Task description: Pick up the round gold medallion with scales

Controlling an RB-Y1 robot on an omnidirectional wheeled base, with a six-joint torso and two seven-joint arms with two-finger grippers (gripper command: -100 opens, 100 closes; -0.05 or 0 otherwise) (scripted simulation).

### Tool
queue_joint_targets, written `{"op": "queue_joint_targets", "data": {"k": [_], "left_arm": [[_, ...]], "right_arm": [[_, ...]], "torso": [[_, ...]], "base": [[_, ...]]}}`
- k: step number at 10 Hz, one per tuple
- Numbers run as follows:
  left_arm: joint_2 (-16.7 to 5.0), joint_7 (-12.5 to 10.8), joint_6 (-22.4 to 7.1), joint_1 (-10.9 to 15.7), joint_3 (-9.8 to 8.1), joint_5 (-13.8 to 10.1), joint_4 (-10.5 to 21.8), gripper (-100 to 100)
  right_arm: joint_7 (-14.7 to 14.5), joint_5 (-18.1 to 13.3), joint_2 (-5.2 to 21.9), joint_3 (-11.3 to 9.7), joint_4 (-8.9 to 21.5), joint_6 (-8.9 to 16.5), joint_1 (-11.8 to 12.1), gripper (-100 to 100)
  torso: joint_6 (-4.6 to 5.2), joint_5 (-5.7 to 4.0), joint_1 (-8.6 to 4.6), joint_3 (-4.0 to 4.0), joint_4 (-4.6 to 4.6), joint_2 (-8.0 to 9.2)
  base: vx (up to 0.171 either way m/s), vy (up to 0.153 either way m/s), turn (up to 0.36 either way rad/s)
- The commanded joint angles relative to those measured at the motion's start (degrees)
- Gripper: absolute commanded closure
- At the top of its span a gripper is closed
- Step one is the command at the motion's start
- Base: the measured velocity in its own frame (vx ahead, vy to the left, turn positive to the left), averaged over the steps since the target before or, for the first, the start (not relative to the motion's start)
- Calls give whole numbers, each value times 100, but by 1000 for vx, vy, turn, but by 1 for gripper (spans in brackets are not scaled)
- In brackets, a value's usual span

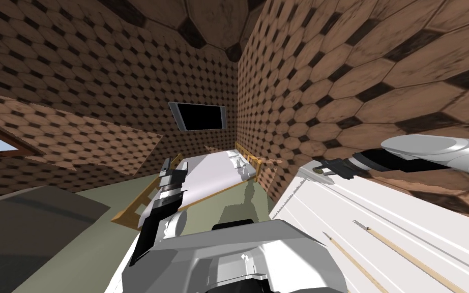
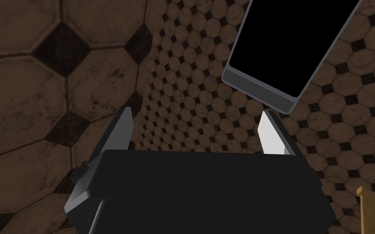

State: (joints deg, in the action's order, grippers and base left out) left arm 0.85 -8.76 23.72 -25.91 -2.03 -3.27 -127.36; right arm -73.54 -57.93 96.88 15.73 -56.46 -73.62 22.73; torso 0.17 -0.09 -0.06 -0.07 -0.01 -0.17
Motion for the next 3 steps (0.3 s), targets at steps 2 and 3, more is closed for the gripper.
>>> {"op": "queue_joint_targets", "data": {"k": [2,3], "left_arm": [[0,0,0,-1,0,0,0,0],[0,0,0,0,0,0,0,0]], "right_arm": [[-10,43,88,-50,74,-96,-102,100],[-15,48,103,-53,87,-125,-116,0]], "torso": [[8,4,-4,5,4,7],[3,-3,-4,4,2,7]], "base": [[-6,-12,-74],[0,0,0]]}}
